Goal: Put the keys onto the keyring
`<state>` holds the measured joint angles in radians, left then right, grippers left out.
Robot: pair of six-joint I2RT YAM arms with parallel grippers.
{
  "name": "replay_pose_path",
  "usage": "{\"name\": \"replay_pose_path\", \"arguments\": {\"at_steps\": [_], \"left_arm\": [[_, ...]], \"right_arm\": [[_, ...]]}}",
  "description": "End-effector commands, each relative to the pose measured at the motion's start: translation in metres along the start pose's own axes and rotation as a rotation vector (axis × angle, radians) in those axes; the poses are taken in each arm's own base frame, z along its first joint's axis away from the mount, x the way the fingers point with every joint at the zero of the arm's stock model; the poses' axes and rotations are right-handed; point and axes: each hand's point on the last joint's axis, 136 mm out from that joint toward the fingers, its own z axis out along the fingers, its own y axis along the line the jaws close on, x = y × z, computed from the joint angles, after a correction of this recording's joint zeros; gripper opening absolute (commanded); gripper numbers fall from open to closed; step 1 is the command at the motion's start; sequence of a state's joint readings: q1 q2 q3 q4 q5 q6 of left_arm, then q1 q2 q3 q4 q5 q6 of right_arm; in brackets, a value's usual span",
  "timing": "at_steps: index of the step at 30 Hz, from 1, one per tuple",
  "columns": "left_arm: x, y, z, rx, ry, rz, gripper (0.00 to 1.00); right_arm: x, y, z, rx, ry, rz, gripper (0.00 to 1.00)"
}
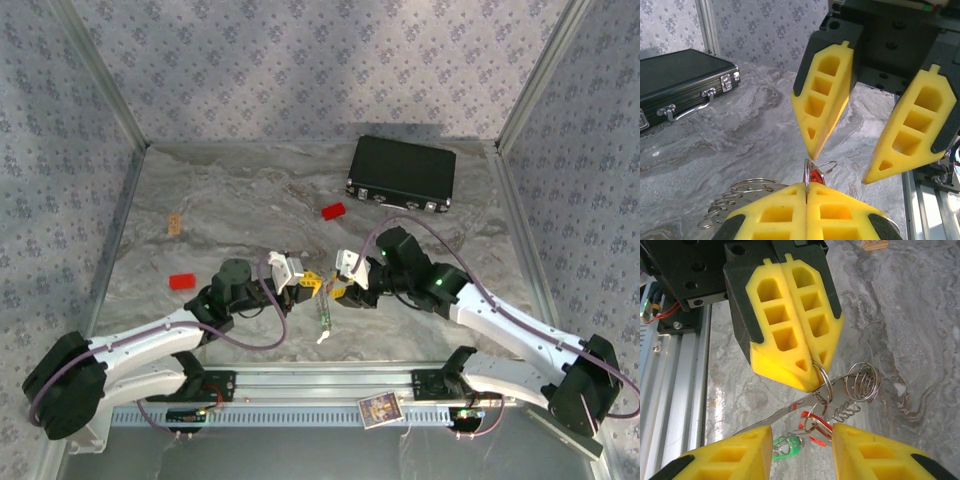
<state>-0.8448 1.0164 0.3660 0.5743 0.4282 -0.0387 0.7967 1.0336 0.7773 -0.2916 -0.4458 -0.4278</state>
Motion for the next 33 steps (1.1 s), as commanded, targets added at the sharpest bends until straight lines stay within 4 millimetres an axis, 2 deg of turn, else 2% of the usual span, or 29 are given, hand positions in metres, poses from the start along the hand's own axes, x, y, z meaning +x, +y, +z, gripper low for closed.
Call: {"name": "replay_pose_path", "arguments": {"at_steps": [1, 13, 26, 33], "left_arm": [[-0.028, -0.003, -0.001, 0.003, -0.087, 0.010, 0.00], [-0.029, -0.006, 0.000, 0.013, -0.090, 0.006, 0.00], [-0.031, -0.007, 0.001, 0.016, -0.099, 0.010, 0.00], [-0.036, -0.007, 0.001, 0.012, -0.117, 0.018, 0.00]], "right_arm": [[-0.007, -0.009, -0.003, 0.076, -0.017, -0.045, 0.35], [-0.011, -0.007, 0.000, 0.068, -0.030, -0.078, 0.26], [-0.009, -0.003, 0.003, 0.048, -0.007, -0.094, 0.05], [-0.009, 0.009, 0.009, -0.027, -0.005, -0.085, 0.00]]}}
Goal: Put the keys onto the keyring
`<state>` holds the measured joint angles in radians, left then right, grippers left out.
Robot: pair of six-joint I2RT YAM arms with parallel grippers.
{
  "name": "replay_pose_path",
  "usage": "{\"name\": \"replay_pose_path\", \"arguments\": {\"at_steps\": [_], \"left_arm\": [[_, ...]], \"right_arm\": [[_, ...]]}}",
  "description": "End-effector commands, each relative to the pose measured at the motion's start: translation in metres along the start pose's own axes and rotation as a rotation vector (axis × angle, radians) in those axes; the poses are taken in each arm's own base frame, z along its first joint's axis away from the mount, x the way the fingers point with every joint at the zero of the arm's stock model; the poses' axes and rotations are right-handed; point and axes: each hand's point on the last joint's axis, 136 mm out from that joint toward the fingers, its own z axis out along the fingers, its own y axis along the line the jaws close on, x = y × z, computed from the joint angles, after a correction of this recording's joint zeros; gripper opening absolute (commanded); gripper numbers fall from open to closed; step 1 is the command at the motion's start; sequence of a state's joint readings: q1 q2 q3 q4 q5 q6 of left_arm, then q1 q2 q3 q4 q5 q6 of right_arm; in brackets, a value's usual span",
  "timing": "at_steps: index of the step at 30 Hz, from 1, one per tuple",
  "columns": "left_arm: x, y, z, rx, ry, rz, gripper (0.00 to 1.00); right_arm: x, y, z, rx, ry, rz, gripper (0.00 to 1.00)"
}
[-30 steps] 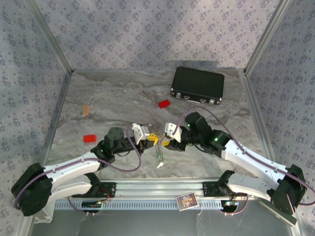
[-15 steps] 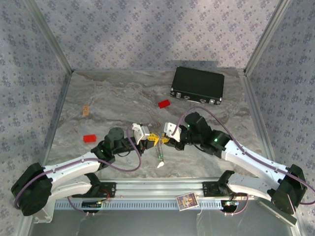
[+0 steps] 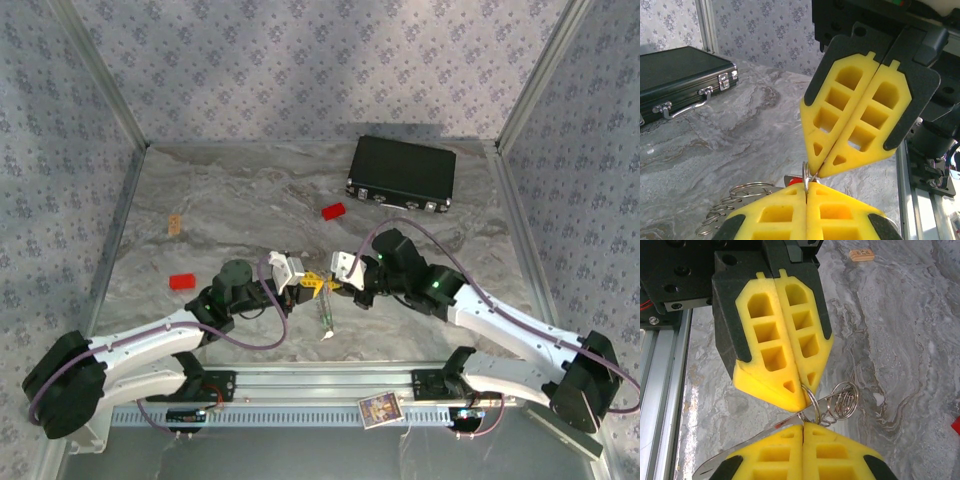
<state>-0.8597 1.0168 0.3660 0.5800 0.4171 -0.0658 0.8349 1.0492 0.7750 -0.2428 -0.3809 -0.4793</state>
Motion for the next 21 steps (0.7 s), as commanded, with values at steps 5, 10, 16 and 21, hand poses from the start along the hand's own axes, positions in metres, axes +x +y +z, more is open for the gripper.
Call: {"name": "replay_pose_path", "arguments": {"at_steps": [5, 10, 16, 21], "left_arm": [[-0.037, -0.003, 0.000, 0.008, -0.121, 0.045, 0.00], [-0.032, -0.004, 0.001, 0.010, -0.107, 0.063, 0.00], [-0.012, -0.011, 0.004, 0.066, 0.002, 0.125, 0.00], [-0.011, -0.018, 0.003, 0.101, -0.006, 0.160, 0.00]], "right_arm": [[-0.008, 0.019, 0.003, -0.107, -0.021, 0.019, 0.09], [-0.014, 0.007, -0.015, -0.081, -0.095, 0.091, 0.21], [-0.012, -0.004, -0.026, -0.150, -0.201, 0.251, 0.23], [-0.013, 0.003, -0.019, -0.212, -0.207, 0.258, 0.26]]}}
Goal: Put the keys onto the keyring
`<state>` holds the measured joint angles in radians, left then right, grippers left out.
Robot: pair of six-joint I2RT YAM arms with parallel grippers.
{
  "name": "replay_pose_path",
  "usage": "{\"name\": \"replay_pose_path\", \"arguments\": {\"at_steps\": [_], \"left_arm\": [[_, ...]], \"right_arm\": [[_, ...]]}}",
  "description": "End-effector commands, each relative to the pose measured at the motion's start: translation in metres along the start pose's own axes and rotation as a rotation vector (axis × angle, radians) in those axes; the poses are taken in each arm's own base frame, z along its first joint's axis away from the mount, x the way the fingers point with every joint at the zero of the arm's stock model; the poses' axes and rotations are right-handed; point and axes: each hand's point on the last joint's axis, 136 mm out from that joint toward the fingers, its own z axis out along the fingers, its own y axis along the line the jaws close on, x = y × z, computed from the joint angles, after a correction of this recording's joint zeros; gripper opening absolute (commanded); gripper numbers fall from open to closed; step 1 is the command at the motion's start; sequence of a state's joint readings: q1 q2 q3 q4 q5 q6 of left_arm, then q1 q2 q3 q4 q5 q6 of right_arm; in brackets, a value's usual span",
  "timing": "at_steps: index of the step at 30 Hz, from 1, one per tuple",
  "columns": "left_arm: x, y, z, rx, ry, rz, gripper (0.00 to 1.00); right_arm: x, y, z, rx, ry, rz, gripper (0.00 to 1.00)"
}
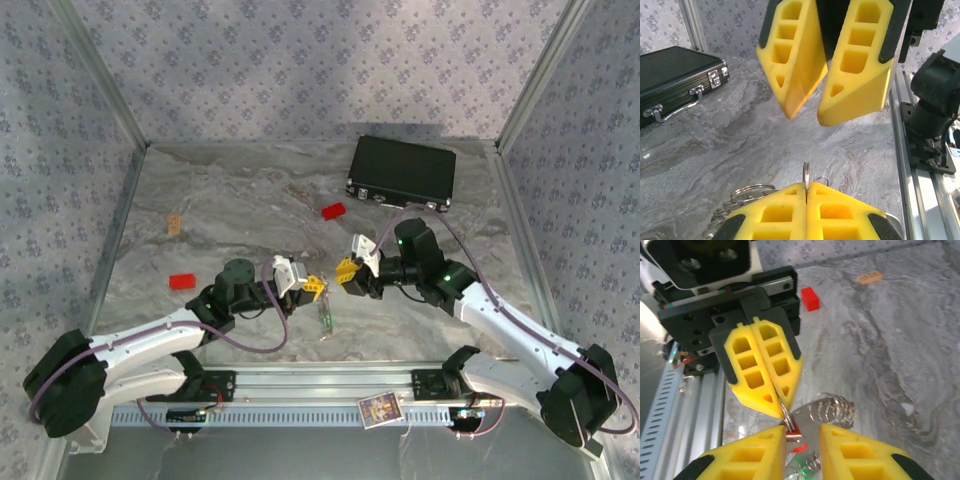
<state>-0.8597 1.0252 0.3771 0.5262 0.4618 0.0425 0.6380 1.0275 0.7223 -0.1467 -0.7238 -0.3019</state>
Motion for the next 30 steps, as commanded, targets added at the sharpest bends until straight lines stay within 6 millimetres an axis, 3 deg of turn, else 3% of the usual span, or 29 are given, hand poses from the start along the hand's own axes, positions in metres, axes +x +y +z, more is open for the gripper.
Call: {"name": "replay_pose_path", "arguments": {"at_steps": [1, 14, 21, 26, 28, 30], "left_arm": [[-0.023, -0.010, 0.001, 0.054, -0.055, 0.080, 0.00], [-0.030, -0.016, 0.001, 0.089, -0.088, 0.096, 0.00], [-0.033, -0.017, -0.001, 0.093, -0.111, 0.099, 0.00], [-0.035, -0.018, -0.001, 0.093, -0.124, 0.097, 0.00], [-0.035, -0.016, -0.002, 0.084, -0.118, 0.094, 0.01], [-0.032, -0.012, -0.002, 0.055, -0.093, 0.089, 0.15]], "right_arm": [[-0.002, 0.016, 0.005, -0.103, -0.025, 0.027, 0.27], [0.018, 0.018, 0.019, -0.141, 0.049, 0.050, 0.27], [0.018, 0.020, 0.021, -0.160, 0.048, 0.051, 0.17], [0.013, 0.022, 0.021, -0.184, 0.048, 0.042, 0.00], [0.010, 0.024, 0.019, -0.185, 0.059, 0.028, 0.00], [0.006, 0.024, 0.016, -0.173, 0.067, 0.003, 0.00]]}}
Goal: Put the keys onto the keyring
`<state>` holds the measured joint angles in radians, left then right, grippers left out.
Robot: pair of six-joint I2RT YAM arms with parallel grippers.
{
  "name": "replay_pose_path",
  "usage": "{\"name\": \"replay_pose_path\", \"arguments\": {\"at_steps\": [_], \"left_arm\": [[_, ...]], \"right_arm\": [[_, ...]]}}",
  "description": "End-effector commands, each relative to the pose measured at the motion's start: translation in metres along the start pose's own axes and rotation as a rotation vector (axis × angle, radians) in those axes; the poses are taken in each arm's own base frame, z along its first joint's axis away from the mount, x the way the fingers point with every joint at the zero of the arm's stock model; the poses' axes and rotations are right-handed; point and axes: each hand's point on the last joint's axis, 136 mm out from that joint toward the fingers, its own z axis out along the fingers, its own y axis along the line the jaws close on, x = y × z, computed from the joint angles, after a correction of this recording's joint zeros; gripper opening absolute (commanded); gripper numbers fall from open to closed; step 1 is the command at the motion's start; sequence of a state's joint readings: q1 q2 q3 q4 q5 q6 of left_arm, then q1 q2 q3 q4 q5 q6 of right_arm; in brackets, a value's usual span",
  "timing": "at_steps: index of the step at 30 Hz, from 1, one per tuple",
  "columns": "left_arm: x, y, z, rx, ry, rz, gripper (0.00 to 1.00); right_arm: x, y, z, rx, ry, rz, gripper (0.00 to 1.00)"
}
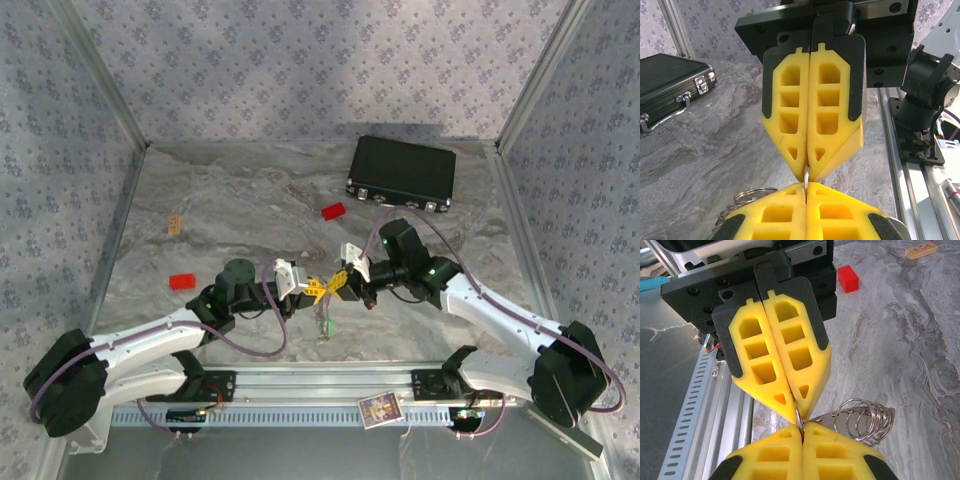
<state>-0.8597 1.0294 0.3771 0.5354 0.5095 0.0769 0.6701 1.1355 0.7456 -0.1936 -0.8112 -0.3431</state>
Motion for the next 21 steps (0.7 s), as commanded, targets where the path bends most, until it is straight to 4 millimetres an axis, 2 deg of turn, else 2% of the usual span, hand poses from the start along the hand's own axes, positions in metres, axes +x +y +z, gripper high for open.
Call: {"name": "replay_pose_path", "arguments": {"at_steps": [1, 4, 10, 16, 21], "left_arm": [[-0.028, 0.000, -0.002, -0.011, -0.062, 0.056, 0.23], [-0.019, 0.006, -0.004, -0.047, 0.016, 0.067, 0.29], [-0.015, -0.001, -0.004, 0.004, 0.101, 0.074, 0.27], [-0.017, -0.006, -0.001, 0.039, 0.090, 0.084, 0.19], [-0.020, -0.008, 0.000, 0.058, 0.077, 0.092, 0.10]], "right_arm": [[-0.013, 0.008, -0.005, -0.017, 0.014, -0.049, 0.00], [-0.010, 0.007, -0.008, 0.032, 0.092, -0.110, 0.00], [0.003, 0.009, -0.014, 0.069, 0.296, -0.173, 0.00], [-0.012, 0.015, -0.010, 0.056, 0.283, -0.228, 0.00], [-0.017, 0.019, -0.003, 0.035, 0.275, -0.240, 0.00]]}}
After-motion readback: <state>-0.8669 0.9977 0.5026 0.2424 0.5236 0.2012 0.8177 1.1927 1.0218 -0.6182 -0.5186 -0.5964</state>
